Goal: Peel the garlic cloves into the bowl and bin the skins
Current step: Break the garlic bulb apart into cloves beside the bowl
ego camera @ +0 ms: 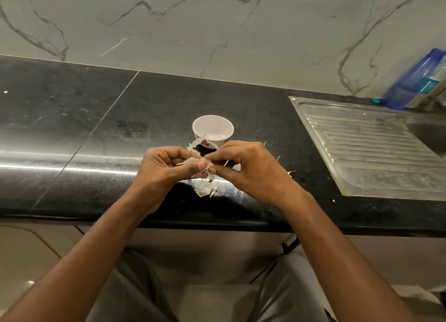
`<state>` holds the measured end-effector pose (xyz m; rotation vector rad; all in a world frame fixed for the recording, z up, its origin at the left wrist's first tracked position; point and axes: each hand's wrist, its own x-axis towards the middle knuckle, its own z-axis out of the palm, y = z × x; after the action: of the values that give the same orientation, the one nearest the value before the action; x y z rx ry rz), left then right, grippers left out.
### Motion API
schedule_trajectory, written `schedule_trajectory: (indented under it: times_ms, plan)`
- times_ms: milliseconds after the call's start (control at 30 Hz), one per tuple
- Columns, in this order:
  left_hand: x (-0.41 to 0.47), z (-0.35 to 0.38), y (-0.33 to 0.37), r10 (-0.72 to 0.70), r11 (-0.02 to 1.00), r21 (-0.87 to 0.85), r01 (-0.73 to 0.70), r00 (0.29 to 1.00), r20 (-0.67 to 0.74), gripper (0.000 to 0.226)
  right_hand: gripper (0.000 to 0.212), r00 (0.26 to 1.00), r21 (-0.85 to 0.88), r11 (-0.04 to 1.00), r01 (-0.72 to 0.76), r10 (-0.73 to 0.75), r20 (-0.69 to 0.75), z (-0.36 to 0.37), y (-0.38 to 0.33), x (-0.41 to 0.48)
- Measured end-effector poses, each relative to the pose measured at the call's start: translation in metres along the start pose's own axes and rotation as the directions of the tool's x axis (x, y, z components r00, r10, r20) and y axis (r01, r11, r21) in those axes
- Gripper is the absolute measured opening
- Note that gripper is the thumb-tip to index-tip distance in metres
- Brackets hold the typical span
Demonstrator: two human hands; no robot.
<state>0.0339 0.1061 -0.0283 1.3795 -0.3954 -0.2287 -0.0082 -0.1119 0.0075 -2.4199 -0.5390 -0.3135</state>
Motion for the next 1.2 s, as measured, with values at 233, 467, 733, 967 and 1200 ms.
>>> schedule_trajectory:
  times_ms: [233, 467, 733, 967, 1200]
  plan:
    - [0.003, -0.004, -0.004, -0.001, 0.998, -0.063, 0.0, 1.0, -0.015, 0.023, 0.025, 0.999, 0.04, 0.999, -0.021, 0.022, -0.037, 0.005, 0.008, -0.004]
    - [0.003, -0.005, -0.004, 0.005, 0.997, -0.075, -0.005, 1.0, 0.006, 0.024, 0.023, 0.998, 0.075, 0.997, 0.021, -0.017, -0.054, 0.008, 0.012, -0.006]
    - [0.003, -0.007, -0.005, 0.0, 0.997, -0.082, 0.0, 1.0, 0.009, 0.019, 0.023, 0.996, 0.233, 0.97, -0.065, 0.076, -0.037, 0.003, 0.013, -0.01]
    - [0.002, -0.003, -0.004, 0.0, 0.989, -0.145, -0.005, 0.999, -0.033, 0.014, 0.019, 0.976, 0.131, 0.975, -0.177, 0.191, -0.104, -0.031, 0.019, -0.019]
    - [0.001, -0.003, -0.002, -0.01, 0.99, -0.144, 0.006, 1.0, -0.028, 0.014, 0.018, 0.91, -0.099, 0.918, -0.384, 0.358, -0.21, -0.06, 0.054, -0.039]
